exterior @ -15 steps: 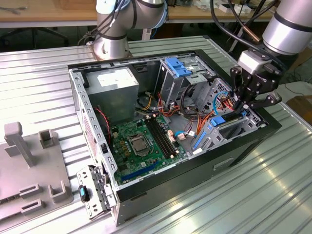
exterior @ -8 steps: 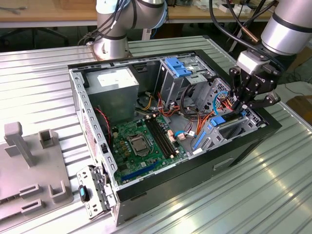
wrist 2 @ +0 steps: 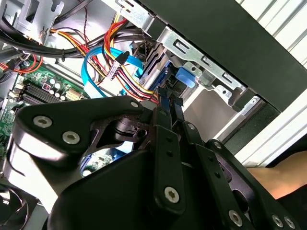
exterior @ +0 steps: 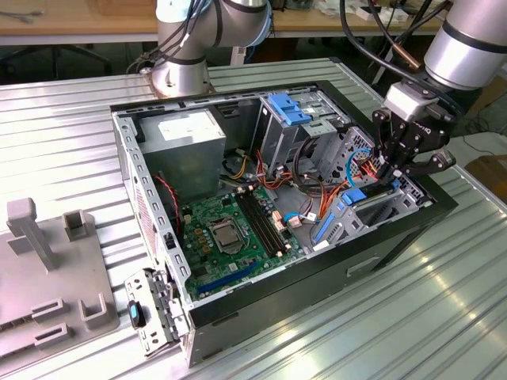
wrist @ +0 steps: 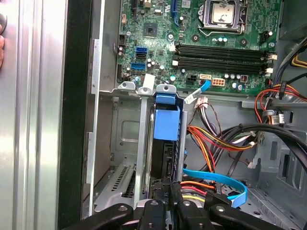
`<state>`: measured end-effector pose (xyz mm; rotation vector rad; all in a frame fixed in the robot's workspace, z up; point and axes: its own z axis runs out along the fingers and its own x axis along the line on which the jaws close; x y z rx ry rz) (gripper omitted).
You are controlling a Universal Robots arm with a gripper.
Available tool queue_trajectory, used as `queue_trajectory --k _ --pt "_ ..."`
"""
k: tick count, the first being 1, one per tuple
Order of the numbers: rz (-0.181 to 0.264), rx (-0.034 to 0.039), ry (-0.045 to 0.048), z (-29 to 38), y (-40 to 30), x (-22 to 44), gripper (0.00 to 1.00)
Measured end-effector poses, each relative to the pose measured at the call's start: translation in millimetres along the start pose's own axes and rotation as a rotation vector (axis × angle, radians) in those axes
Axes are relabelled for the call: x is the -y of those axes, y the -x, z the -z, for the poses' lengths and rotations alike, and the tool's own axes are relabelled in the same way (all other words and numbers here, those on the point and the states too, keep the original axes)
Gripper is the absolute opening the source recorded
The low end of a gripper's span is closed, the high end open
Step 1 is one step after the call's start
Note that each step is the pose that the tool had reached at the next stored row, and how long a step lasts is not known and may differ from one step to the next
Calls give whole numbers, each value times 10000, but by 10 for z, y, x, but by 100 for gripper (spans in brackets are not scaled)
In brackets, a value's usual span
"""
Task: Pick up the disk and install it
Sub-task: 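Insert the first disk wire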
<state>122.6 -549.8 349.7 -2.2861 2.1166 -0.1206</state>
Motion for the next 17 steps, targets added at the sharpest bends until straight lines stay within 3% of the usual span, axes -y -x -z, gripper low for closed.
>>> queue_trajectory --k 3,7,17 --pt "-408 -30 17 -10 2 -1 16" --pt "-583 -45 22 -28 28 15 16" --pt "-582 -46 21 -42 29 15 16"
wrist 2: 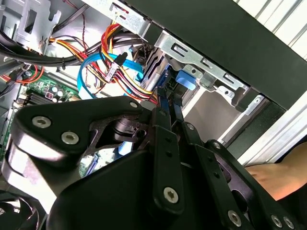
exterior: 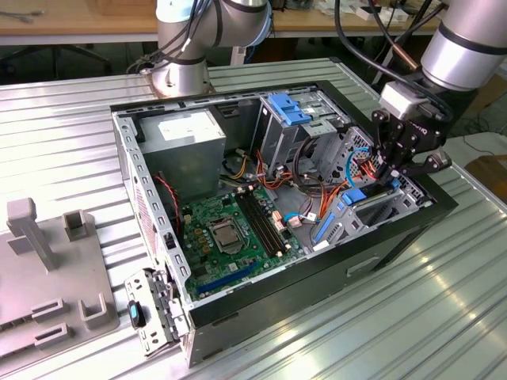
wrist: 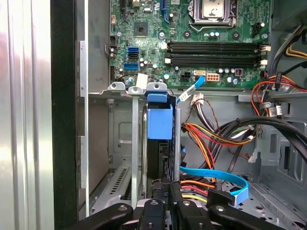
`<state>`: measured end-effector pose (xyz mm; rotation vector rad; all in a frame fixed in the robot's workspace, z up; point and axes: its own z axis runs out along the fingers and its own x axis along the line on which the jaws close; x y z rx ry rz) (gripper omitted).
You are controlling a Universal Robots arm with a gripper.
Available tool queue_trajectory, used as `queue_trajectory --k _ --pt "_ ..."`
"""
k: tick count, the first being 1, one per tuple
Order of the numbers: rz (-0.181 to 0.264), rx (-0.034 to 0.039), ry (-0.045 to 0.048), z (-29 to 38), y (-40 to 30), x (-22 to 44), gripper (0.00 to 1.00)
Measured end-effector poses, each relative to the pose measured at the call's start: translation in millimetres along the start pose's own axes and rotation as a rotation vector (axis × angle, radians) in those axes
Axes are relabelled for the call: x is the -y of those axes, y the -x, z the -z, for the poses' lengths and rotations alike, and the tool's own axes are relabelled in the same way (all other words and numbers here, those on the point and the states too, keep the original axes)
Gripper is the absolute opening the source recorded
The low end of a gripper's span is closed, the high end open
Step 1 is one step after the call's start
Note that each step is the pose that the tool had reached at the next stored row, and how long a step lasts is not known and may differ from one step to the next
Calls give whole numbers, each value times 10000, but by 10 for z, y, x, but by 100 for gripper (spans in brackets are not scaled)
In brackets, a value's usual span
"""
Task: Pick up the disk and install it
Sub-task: 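Insert the first disk wire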
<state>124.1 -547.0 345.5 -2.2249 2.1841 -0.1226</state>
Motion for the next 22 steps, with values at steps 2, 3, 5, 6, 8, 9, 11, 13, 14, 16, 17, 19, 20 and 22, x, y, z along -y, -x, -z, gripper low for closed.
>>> queue_trajectory --k 2,3,5,6,8,9,11,13,14,16,17,19,20,22 --pt "0 0 0 -2 0 0 16" --pt "0 1 0 -3 0 0 16" --pt "-1 4 0 -2 0 0 16" --pt "0 6 0 5 0 0 16" --pt "0 4 -1 28 -1 2 16" --pt "0 4 0 37 -2 3 16" --pt "-1 5 0 38 -1 3 16" --pt "0 2 0 39 -1 3 16" --pt "0 2 0 39 -2 3 16" --pt "0 1 -1 40 -2 0 16" --pt "0 1 -1 41 -2 -1 16" --pt "-2 2 -2 39 -1 -2 16" --pt "-12 1 -2 39 -1 -2 16" --pt "-56 -3 0 39 -1 -3 16"
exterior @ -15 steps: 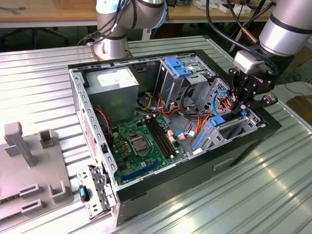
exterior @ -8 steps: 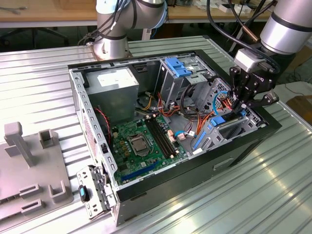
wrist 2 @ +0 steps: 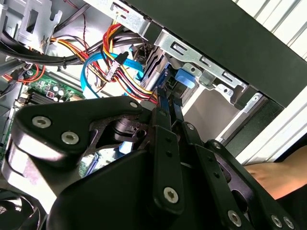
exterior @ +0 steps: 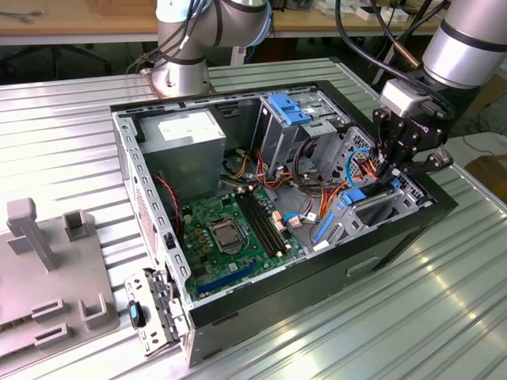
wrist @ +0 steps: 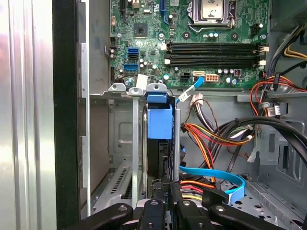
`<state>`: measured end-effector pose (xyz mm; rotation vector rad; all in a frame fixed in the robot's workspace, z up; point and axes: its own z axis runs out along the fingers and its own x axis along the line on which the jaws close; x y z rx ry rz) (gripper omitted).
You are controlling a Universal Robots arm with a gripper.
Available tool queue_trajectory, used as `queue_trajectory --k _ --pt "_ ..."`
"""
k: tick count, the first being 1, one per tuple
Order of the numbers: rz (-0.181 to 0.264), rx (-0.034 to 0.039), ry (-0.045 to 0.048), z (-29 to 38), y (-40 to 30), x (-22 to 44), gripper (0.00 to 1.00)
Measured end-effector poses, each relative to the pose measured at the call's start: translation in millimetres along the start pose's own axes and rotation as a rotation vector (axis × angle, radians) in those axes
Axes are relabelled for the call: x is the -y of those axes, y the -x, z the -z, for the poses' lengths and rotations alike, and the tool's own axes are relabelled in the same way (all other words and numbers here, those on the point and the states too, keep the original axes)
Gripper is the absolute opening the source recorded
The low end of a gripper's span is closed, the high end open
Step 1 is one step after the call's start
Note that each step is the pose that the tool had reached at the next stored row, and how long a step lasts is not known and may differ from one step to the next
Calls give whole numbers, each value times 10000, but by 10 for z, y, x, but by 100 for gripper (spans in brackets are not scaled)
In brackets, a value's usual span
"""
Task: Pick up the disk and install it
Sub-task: 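Insert the first disk wire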
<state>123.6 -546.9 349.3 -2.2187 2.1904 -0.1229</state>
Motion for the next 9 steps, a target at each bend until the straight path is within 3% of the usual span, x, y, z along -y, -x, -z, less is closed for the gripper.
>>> queue_trajectory --k 9 --pt "-8 0 0 -10 0 -1 16"
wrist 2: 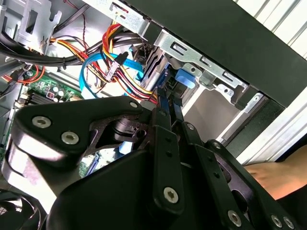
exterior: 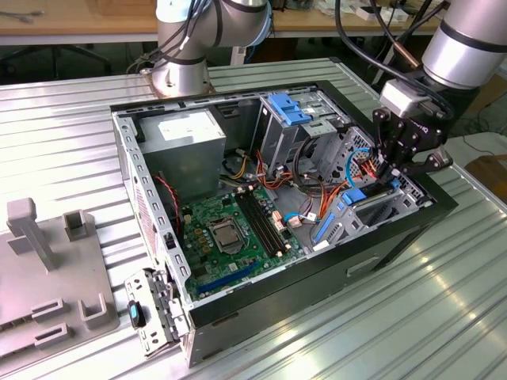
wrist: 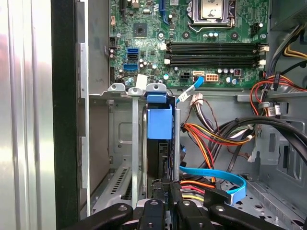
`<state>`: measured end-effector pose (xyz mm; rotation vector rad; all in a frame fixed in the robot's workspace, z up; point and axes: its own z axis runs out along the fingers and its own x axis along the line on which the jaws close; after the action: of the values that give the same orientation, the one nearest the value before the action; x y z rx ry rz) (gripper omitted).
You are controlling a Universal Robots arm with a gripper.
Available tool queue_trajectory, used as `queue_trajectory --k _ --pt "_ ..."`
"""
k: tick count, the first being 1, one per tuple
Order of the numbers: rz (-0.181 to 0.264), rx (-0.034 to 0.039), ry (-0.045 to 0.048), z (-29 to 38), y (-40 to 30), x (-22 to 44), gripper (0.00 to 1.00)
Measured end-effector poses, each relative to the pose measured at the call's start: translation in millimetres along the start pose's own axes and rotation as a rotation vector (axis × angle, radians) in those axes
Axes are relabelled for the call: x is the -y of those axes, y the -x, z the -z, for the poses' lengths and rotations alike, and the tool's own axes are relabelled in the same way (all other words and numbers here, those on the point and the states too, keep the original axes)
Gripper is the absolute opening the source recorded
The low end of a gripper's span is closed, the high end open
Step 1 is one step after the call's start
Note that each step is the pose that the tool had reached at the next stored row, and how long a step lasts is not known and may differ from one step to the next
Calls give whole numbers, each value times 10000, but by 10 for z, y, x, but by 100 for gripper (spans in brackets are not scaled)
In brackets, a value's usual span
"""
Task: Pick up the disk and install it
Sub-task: 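Insert the first disk wire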
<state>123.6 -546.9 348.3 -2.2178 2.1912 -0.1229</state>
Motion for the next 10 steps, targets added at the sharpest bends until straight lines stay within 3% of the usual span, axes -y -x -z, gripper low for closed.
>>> queue_trajectory --k 10 --pt "-2 9 -16 -29 1 -2 16"
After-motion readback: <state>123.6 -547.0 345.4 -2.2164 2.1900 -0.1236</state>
